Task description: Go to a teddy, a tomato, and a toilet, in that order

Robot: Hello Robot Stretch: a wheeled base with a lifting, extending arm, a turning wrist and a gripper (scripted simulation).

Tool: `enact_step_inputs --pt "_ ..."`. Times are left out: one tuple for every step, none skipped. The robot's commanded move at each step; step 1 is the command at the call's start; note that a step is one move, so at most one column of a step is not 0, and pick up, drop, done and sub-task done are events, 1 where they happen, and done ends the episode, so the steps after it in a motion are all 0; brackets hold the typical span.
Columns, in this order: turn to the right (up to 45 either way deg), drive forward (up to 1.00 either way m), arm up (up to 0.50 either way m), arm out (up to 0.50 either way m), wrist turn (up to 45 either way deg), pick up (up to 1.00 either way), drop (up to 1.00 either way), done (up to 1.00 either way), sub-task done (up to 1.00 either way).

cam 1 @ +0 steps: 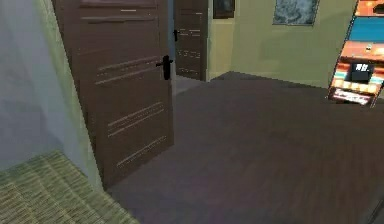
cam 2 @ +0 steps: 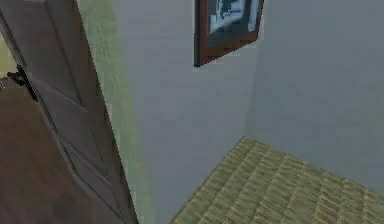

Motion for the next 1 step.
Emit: enact_step_inputs --pt "0.0 0.5 0.0 0.0 0.0 0.0 0.0 0.0 0.0"
